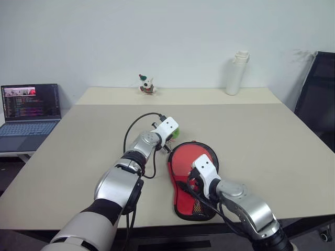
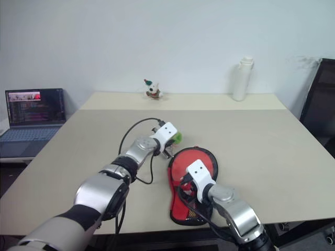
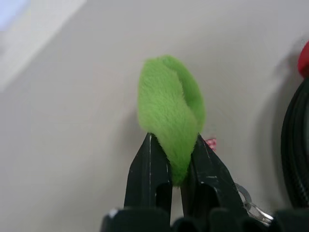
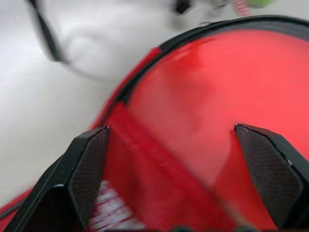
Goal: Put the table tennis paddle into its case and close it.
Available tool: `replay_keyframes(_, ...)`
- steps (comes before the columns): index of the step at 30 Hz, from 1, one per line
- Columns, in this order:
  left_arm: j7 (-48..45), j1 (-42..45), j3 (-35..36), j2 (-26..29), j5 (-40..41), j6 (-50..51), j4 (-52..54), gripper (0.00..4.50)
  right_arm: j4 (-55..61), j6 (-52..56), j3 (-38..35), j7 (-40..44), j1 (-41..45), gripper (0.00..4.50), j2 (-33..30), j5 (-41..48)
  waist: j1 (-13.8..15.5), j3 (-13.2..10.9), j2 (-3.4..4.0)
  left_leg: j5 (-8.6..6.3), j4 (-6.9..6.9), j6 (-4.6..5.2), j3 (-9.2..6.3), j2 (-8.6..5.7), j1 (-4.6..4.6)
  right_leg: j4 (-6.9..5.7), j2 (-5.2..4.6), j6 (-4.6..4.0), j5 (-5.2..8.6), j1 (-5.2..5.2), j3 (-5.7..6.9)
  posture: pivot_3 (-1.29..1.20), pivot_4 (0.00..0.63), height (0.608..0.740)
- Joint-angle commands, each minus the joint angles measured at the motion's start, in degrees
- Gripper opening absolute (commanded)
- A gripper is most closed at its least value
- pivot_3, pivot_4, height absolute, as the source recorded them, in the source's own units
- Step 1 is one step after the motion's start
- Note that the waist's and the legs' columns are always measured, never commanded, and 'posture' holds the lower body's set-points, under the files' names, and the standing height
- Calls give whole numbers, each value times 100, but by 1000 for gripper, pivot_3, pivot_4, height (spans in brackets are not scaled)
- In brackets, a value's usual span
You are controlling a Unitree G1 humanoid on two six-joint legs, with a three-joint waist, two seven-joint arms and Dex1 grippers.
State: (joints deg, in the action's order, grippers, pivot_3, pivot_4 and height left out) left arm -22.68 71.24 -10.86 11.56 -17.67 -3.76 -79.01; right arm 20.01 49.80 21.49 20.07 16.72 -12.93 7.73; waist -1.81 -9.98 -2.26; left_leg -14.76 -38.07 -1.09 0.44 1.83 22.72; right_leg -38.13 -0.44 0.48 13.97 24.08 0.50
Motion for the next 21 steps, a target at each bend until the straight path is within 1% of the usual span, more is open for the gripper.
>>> replay_keyframes(1,420,452,-258,-79,-448,-340,45,20,-197,610,282,-69,-501,4500,17,23,10,3,-3,0,0,0,-2,0,-1,-1,0,0,0,-2,3,0,150,740)
replay_keyframes(7,1169,801,-744,-371,-1136,-776,-4,20,210,864,381,-291,-900,4500,150,66,22,13,-9,0,0,-1,-2,-5,1,5,-6,1,1,-5,3,0,150,740)
replay_keyframes(12,1739,1015,-1177,-852,-1656,-1107,-20,20,433,965,436,-396,-1216,4500,173,93,38,13,-9,0,0,-1,-4,-7,5,8,-8,1,1,-4,6,0,150,740)
replay_keyframes(14,1950,1080,-1471,-1099,-1959,-1336,-20,20,477,989,450,-428,-1283,4500,193,103,45,13,-10,0,0,-1,-4,-9,6,11,-10,2,1,-4,7,0,150,740)
replay_keyframes(17,2142,1111,-1738,-1279,-2234,-1544,-34,20,512,997,446,-479,-1329,4500,217,111,49,13,-10,0,1,-1,-2,-11,8,14,-11,2,1,-4,6,0,150,740)
replay_keyframes(21,2227,1103,-1901,-1421,-2420,-1676,-55,20,556,974,427,-502,-1418,4500,180,120,48,13,-10,0,2,-1,-4,-10,7,12,-11,2,2,-3,8,0,150,740)
